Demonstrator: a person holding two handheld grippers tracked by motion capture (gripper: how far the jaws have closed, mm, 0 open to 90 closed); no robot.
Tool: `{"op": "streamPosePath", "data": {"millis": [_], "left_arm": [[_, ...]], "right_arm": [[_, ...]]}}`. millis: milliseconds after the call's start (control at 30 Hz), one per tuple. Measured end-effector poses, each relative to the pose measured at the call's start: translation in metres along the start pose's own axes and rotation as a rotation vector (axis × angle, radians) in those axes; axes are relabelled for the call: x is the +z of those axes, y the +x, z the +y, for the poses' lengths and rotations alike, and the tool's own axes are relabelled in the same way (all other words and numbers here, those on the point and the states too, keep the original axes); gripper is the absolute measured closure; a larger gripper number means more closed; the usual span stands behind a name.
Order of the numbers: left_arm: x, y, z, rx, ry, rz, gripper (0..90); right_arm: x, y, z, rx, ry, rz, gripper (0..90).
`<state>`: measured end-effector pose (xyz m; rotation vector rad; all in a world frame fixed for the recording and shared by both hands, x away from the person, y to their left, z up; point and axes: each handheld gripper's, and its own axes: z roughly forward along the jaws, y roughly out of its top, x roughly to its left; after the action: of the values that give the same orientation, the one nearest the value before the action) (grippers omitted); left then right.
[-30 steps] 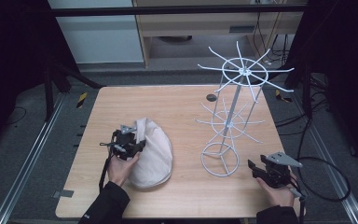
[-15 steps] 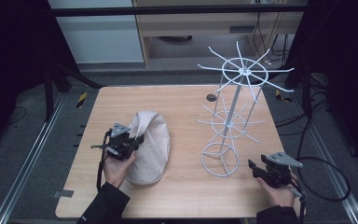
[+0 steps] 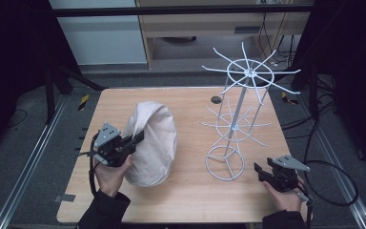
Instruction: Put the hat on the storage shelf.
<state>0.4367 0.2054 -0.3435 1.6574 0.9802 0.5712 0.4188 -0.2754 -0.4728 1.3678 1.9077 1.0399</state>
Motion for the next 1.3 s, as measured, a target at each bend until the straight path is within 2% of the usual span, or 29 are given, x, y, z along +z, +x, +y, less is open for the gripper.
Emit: {"op": "streamPosePath", "data": {"millis": [367,500,567,667,700,867,1200,1233,1300], "left_arm": [[-0.038,-0.020,0.025,0.040,-0.197,-0.063,88.4],[-0.045,-0.026,0.031,0.054,-0.247,-0.091,88.4],[-0.046,-0.028,0.032,0.058,-0.255,-0.096,88.4],[-0.056,-0.033,0.038,0.077,-0.303,-0.116,88.4],[-0.056,-0.033,0.038,0.077,-0.303,-0.116,88.4],[-0.070,-0.038,0.047,0.087,-0.389,-0.153,88.4],[-0.085,-0.050,0.062,0.107,-0.487,-0.186,88.4],[-0.089,-0.051,0.065,0.119,-0.520,-0.189,88.4],[-0.091,-0.053,0.067,0.118,-0.529,-0.197,88.4]], "right_arm": [[0.000,0.000,0.000,0.002,-0.001,-0.003,43.8],[0.000,-0.001,0.000,0.000,-0.003,-0.007,43.8],[0.000,-0.001,0.000,0.000,-0.004,-0.008,43.8],[-0.001,-0.001,0.000,0.006,-0.005,-0.009,43.9],[-0.001,-0.001,0.000,0.014,-0.002,-0.006,44.0],[0.000,-0.001,-0.001,0.001,-0.005,-0.014,44.1],[-0.001,-0.002,-0.001,0.005,-0.010,-0.014,44.3],[-0.001,-0.003,-0.001,0.005,-0.010,-0.015,44.4],[-0.001,-0.003,-0.001,0.004,-0.010,-0.015,44.4]]}}
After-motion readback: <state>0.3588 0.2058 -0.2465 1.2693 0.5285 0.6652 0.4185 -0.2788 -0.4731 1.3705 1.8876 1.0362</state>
